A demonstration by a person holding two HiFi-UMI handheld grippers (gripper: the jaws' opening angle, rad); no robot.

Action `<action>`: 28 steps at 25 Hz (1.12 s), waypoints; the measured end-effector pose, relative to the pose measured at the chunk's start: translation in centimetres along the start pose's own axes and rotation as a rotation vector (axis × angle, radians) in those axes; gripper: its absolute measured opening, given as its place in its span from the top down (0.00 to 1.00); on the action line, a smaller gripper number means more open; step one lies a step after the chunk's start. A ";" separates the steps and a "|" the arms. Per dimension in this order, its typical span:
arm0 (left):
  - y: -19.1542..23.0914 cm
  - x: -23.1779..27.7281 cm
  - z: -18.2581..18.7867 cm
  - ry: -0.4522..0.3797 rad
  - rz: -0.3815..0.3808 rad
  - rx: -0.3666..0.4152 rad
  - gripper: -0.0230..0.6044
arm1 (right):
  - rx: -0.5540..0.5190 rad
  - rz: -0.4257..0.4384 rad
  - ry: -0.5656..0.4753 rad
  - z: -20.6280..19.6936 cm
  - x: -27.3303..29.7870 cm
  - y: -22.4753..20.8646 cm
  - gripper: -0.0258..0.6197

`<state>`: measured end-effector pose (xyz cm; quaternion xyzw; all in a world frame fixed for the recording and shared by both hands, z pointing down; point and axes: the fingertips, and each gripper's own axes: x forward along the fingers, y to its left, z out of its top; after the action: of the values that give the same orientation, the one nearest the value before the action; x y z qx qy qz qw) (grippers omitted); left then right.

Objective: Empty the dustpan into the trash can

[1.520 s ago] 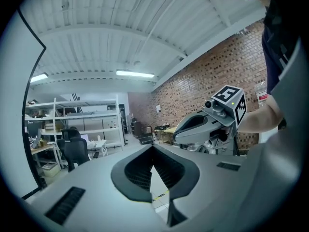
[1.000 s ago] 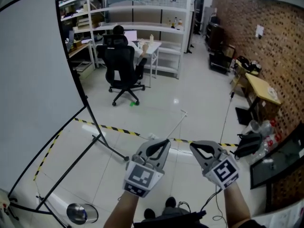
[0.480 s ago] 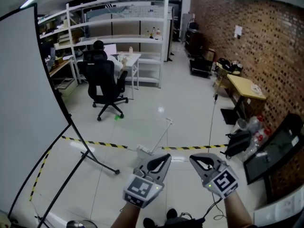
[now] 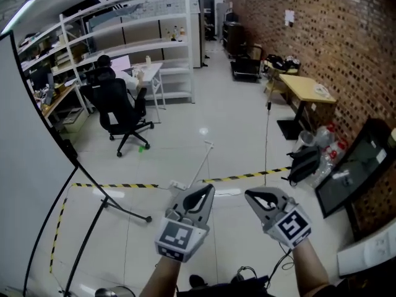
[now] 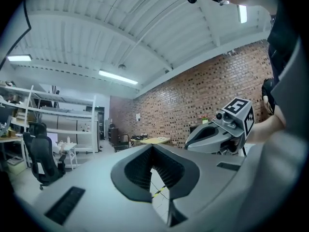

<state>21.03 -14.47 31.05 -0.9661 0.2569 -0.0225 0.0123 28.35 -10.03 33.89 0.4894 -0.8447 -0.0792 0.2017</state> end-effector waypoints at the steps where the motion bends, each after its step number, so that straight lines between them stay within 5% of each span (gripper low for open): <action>1: -0.6 0.6 0.2 -0.010 0.008 -0.001 0.97 | 0.009 -0.005 -0.002 -0.5 -0.9 -0.6 0.95; 28: -19.4 13.5 1.8 0.061 -0.141 0.088 0.97 | 0.206 -0.148 -0.087 -10.6 -19.0 -12.7 0.95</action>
<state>42.45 -4.29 30.44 -0.9792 0.1872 -0.0640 0.0451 51.27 0.51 34.22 0.5647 -0.8178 -0.0279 0.1071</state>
